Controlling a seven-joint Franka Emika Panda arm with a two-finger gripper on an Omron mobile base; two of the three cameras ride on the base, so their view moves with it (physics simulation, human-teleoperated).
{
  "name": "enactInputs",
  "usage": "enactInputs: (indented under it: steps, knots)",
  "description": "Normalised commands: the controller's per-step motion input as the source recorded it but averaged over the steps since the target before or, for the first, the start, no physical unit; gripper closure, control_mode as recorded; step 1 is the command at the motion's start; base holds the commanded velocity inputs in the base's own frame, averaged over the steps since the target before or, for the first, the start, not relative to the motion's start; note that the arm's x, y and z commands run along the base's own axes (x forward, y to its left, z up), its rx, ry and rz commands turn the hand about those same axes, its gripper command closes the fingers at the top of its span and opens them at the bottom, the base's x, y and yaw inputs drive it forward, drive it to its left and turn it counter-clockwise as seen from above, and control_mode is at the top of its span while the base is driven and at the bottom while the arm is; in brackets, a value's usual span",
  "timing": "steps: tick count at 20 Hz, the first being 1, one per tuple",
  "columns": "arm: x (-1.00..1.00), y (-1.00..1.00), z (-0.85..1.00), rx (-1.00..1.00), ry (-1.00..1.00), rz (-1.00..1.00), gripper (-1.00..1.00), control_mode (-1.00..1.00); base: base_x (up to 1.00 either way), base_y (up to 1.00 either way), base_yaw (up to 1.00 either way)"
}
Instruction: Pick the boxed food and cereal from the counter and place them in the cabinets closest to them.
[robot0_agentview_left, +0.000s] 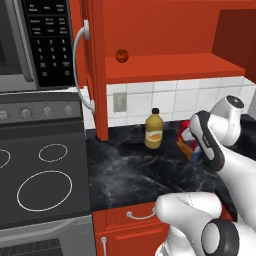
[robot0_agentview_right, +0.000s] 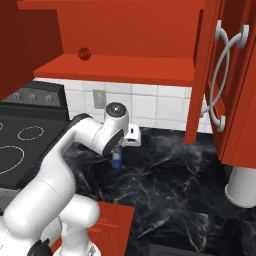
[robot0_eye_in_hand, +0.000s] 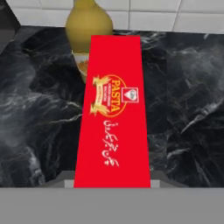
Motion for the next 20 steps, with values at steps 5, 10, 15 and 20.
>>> enactInputs:
  steps: [5, 10, 15, 20]
  knots:
    - [-0.08, -0.08, 0.64, 0.02, -0.07, 0.0, 1.0, -1.0, 0.0, 0.0, 0.0]
    - [-0.11, -0.05, 0.66, 0.01, -0.07, 0.0, 1.0, -1.0, 0.0, 0.0, 0.0]
    - [-0.12, 0.0, 0.7, 0.0, -0.09, 0.0, 1.0, -1.0, 0.0, 0.0, 0.0]
    - [-0.14, 0.0, 0.68, 0.0, -0.1, 0.0, 1.0, -1.0, 0.0, 0.0, 0.0]
